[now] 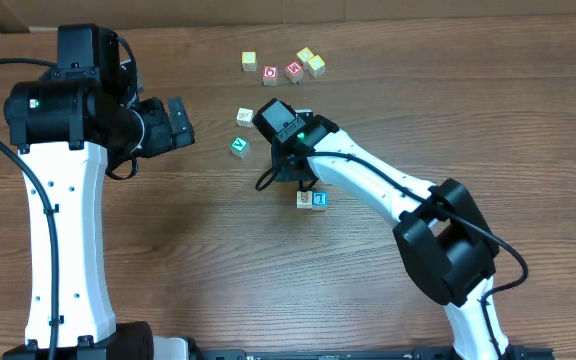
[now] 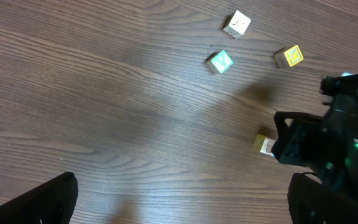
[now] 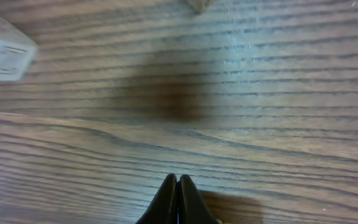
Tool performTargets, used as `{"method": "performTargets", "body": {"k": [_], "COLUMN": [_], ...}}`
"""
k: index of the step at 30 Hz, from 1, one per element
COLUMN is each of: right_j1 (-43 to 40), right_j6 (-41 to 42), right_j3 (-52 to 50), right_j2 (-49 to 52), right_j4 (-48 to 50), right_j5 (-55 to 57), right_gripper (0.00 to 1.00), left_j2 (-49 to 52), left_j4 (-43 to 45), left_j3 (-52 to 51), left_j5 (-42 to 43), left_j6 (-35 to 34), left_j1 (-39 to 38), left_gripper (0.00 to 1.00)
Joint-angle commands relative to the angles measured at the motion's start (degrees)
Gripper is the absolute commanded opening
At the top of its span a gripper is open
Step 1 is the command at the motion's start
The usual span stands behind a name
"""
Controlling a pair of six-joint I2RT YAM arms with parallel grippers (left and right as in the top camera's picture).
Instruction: Flip 5 blocks
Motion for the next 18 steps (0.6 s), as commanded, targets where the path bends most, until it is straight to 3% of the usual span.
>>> {"method": "performTargets", "body": {"k": [1, 18], "right_j1": [-0.3, -0.3], "right_j6": [0.9, 0.9], "right_j3": [-0.2, -0.2], "right_j2": [0.4, 0.5], "right_j4": [-0.2, -4.9], "right_j5": [-0.8, -1.4], "right_gripper": [0.04, 0.04], "left_j2": [0.3, 0.3], "left_j4": [0.1, 0.1], "left_j3": [0.6, 0.6], "left_j5": [-0.4, -0.4], "left_j6": [-0.7, -0.7], "left_j1": [0.2, 0.2], "left_gripper": [1.0, 1.0]}}
